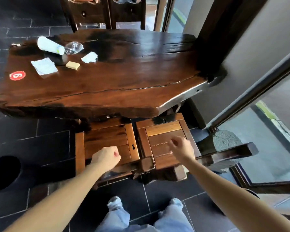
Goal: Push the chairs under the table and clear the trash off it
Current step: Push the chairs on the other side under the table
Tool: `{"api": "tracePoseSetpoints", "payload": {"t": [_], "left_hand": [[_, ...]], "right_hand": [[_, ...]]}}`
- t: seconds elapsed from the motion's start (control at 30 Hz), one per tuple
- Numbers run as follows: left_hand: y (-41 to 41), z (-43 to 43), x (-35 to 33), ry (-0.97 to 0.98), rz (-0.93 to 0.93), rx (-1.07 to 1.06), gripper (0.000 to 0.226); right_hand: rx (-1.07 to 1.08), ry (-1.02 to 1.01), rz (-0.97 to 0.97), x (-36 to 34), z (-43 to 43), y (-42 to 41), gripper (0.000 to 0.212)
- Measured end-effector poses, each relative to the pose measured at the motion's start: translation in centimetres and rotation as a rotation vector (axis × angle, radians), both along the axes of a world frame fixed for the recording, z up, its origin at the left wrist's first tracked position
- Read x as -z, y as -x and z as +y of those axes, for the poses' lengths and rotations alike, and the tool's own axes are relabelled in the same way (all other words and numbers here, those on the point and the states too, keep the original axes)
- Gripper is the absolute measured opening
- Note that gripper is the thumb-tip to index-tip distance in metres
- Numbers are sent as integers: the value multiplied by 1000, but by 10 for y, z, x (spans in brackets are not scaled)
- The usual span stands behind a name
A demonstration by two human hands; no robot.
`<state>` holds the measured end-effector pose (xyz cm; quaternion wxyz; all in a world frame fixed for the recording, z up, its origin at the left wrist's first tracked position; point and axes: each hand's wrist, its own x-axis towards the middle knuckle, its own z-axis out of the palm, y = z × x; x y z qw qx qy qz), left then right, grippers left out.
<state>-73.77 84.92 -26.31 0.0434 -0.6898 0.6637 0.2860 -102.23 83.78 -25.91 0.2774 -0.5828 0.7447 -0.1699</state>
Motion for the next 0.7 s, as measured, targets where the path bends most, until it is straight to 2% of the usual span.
{"api": "tracePoseSetpoints", "payload": {"t": [0.13, 0.27, 0.37, 0.43, 0.53, 0.6, 0.7], "left_hand": [[73, -1, 3, 15, 46, -3, 14], [156, 6, 1, 133, 115, 2, 11], [221, 18, 10, 128, 169, 49, 8], [260, 33, 18, 91, 97, 82, 9], [291, 49, 18, 96, -185, 97, 19], [292, 48, 19, 112, -187, -1, 16], [288, 42, 30, 156, -133, -114, 8]], "right_hand": [[105, -65, 139, -3, -9, 124, 19], [-8, -121, 350, -6, -5, 227, 16], [-47, -90, 463, -3, 0, 290, 16], [-24, -112, 445, 5, 2, 321, 18], [-77, -180, 270, 22, 2, 343, 29], [-145, -235, 222, 31, 1, 345, 46], [-167, -211, 311, 48, 0, 346, 61]]}}
